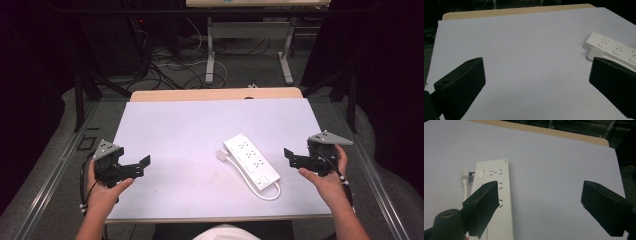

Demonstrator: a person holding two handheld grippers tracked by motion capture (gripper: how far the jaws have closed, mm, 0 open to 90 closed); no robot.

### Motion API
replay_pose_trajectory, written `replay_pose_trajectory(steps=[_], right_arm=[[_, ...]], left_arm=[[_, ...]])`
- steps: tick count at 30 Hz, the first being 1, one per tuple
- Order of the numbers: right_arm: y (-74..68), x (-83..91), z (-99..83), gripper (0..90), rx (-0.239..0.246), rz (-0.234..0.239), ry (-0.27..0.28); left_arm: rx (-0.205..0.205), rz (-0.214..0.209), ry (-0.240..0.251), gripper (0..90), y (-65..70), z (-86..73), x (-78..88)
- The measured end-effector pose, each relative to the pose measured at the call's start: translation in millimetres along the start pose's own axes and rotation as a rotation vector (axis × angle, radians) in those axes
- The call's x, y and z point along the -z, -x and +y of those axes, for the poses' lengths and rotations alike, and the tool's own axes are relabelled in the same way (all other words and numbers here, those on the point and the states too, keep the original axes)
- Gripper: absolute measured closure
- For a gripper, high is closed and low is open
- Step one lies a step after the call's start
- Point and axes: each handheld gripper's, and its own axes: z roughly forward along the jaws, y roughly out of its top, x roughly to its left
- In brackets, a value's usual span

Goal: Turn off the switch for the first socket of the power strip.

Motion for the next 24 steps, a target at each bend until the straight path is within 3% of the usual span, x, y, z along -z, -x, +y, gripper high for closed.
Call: replay_pose_trajectory(steps=[9,24], right_arm=[[-11.3,-2.5,14.3,20.5,0.036,0.022,0.008],[-26.8,-10.3,26.0,35.1,0.039,0.047,-0.006]], left_arm=[[-0.006,-0.005,0.009,0.3,1.8,0.6,0.9],[-0.013,-0.005,0.006,0.4,3.5,0.7,0.2]])
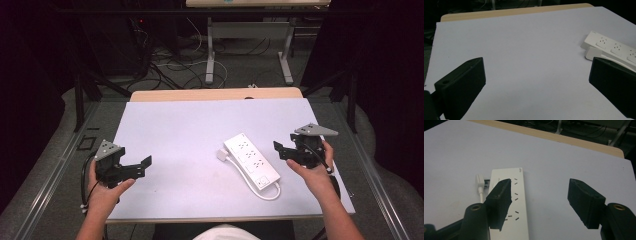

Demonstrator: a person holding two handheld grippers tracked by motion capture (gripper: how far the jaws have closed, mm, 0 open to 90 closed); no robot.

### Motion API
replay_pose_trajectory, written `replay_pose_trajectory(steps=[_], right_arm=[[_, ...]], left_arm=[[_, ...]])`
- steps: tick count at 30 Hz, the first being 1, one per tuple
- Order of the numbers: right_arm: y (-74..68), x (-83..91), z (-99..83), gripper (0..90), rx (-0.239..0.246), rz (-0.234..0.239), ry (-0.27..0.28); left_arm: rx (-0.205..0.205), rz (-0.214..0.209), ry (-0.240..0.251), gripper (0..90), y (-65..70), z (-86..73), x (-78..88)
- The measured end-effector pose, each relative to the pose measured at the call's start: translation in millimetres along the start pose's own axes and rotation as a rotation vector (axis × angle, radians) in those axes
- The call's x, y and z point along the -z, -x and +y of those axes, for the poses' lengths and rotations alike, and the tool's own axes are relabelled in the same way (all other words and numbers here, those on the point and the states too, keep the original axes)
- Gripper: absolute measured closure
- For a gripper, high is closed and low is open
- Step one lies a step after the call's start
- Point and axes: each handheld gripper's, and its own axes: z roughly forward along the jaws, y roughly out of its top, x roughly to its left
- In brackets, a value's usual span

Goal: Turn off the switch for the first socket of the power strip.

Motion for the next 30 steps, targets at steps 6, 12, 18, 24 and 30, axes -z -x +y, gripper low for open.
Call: replay_pose_trajectory(steps=[6,12,18,24,30], right_arm=[[-4.4,-6.9,5.5,38.4,-0.008,0.028,-0.010],[-7.7,-17.3,8.9,41.0,-0.014,0.041,-0.015],[-11.6,-25.4,10.8,45.1,-0.005,0.047,-0.026],[-16.2,-32.1,11.9,50.7,0.004,0.054,-0.034],[-19.3,-37.4,10.5,59.2,0.016,0.061,-0.041]], left_arm=[[0.004,0.002,0.003,0.5,-0.3,0.2,0.7],[0.002,0.002,0.001,0.6,-0.5,0.1,0.5],[0.010,0.002,-0.001,0.7,-0.8,-0.3,0.2],[0.006,0.003,0.001,0.7,-1.2,-0.2,0.1],[0.007,0.004,0.000,0.7,-1.4,-0.2,0.0]])
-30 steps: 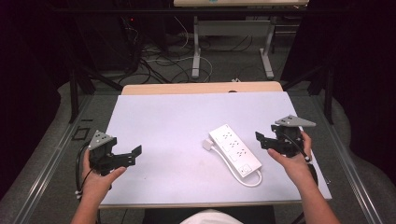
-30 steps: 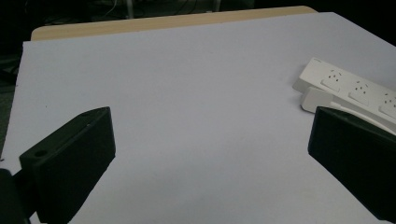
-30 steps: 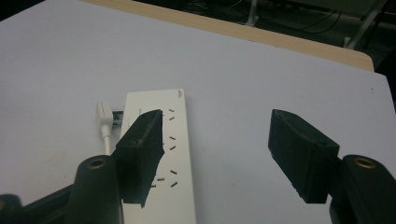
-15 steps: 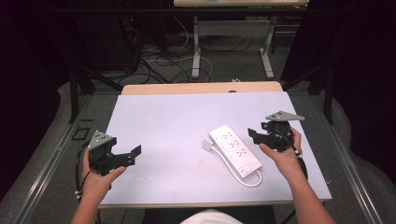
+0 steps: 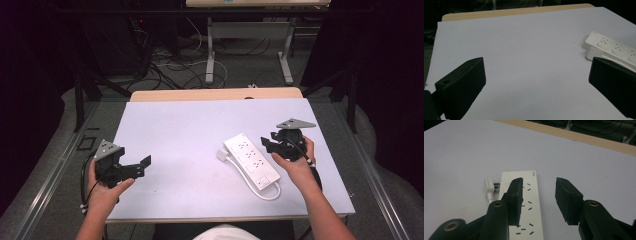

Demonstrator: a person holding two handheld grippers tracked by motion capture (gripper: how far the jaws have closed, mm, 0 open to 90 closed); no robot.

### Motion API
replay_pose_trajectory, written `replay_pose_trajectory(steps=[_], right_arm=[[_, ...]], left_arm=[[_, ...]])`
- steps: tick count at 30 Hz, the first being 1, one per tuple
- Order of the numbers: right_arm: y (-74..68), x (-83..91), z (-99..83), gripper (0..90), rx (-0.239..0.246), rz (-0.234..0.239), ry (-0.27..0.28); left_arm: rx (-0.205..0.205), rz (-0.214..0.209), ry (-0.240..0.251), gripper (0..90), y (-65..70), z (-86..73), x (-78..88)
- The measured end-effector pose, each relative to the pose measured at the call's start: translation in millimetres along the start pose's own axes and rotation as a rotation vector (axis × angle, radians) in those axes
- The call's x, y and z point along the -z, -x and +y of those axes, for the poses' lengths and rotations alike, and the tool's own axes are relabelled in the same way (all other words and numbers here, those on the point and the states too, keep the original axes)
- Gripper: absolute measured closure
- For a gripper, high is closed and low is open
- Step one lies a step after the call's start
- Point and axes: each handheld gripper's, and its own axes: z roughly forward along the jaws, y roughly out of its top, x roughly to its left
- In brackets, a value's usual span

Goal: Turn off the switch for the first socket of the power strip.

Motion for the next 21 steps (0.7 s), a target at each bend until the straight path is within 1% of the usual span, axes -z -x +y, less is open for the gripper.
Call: replay_pose_trajectory(steps=[1,3,4,5,6,7,10,12,14,17,21], right_arm=[[-1.6,-1.6,-1.0,62.9,-0.001,0.004,-0.007],[-2.0,-2.8,-1.9,64.1,0.007,0.008,-0.010],[-4.3,-5.0,-3.8,67.2,0.013,0.015,-0.018],[-4.3,-5.0,-3.8,67.2,0.013,0.015,-0.018],[-6.8,-7.8,-6.1,70.0,0.018,0.021,-0.028],[-7.6,-9.3,-7.1,71.0,0.025,0.025,-0.033],[-10.0,-11.8,-8.7,73.2,0.031,0.028,-0.045],[-13.5,-15.3,-11.0,74.9,0.037,0.040,-0.059],[-15.0,-17.2,-12.0,75.4,0.036,0.048,-0.059],[-18.5,-19.8,-14.1,76.7,0.048,0.046,-0.071],[-21.2,-23.2,-16.5,78.5,0.061,0.048,-0.067]], left_arm=[[0.000,0.000,0.000,0.7,-0.1,0.0,0.0],[0.003,-0.001,-0.004,0.7,0.2,-0.2,-0.1],[0.002,-0.001,-0.004,0.7,0.2,-0.2,-0.1],[0.002,-0.002,-0.004,0.7,0.3,-0.3,-0.2],[0.001,-0.001,-0.003,0.7,0.2,-0.3,-0.3],[-0.001,0.000,-0.003,0.7,0.1,-0.3,-0.4],[-0.001,0.002,-0.002,0.7,0.1,-0.6,-0.7],[-0.003,0.002,-0.004,0.7,0.0,-0.7,-0.9],[-0.002,0.003,-0.004,0.7,0.0,-0.8,-0.9],[-0.004,0.004,-0.007,0.7,-0.4,-0.8,-0.3],[0.000,0.004,-0.007,0.7,-0.4,-1.3,-0.3]])
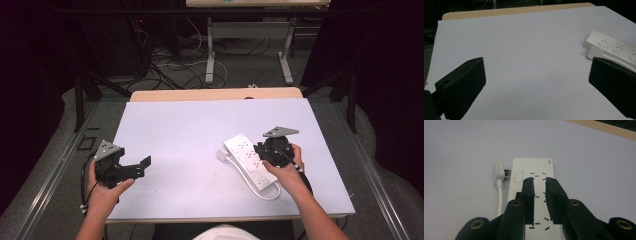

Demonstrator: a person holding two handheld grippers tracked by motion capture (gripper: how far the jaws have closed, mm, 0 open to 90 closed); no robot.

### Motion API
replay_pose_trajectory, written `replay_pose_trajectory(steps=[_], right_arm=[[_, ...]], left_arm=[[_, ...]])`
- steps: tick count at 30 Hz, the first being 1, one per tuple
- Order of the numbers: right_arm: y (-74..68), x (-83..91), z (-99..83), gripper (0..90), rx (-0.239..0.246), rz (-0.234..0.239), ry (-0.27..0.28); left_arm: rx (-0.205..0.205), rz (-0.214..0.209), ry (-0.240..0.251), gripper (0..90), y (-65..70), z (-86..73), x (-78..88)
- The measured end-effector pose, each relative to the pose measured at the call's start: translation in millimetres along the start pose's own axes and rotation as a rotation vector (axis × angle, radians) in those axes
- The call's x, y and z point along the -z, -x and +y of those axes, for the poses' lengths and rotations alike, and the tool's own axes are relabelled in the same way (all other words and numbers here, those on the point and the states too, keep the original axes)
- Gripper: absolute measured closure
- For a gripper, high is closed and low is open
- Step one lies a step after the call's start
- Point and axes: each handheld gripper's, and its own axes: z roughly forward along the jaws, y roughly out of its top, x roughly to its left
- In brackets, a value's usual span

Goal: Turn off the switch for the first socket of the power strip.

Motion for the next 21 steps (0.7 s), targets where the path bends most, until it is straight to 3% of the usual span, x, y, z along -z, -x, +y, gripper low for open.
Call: replay_pose_trajectory(steps=[21], right_arm=[[-2.6,-9.1,-9.7,88.8,0.000,0.024,-0.057]], left_arm=[[-0.002,0.002,-0.003,0.7,0.3,-0.8,-0.5]])
